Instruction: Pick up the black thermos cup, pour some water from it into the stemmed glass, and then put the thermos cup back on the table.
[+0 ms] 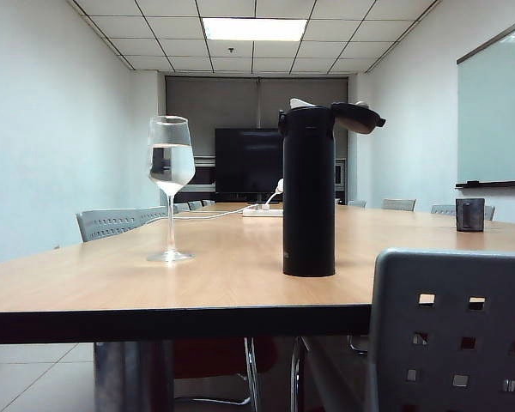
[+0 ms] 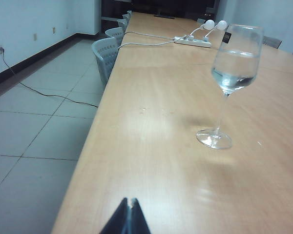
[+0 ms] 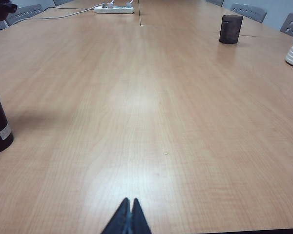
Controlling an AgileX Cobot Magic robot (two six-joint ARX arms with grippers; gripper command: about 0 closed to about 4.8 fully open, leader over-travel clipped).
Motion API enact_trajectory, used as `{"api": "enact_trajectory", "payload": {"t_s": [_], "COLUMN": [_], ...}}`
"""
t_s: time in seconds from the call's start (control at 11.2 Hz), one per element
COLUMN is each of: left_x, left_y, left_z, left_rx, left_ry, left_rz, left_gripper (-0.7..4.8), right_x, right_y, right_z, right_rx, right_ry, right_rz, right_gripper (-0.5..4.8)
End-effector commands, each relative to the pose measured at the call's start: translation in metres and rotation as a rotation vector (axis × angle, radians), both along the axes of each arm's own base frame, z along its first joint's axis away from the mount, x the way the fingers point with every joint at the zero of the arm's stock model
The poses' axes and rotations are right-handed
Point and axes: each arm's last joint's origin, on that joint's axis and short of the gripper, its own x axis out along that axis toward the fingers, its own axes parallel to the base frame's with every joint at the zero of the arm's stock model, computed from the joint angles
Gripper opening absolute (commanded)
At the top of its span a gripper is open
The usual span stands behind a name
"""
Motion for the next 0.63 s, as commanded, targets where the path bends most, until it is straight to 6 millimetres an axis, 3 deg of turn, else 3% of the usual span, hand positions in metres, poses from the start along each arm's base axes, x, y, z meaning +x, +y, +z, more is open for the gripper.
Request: {"api": "enact_trajectory", "payload": {"t_s": [0.09,0.63], "left_x": [0.0001,0.0001], "left_y": [-0.0001,-0.0001], "left_z": [0.0009,0.0009], "left_rx": [0.004,-0.003], "left_ry": [-0.011,-0.011], "left_rz": [-0.003,-0.003], "left_gripper": [-0.05,-0.03], "right_x": [0.0002,0.0002], "right_y": [-0.0001,-0.0001], "right_z": [0.0012,0.0012], "right_rx": [0.003,0.003], "right_ry": [-0.017,-0.017], "right_rz": [-0.002,-0.002], "right_gripper": [0.03,0.03]}}
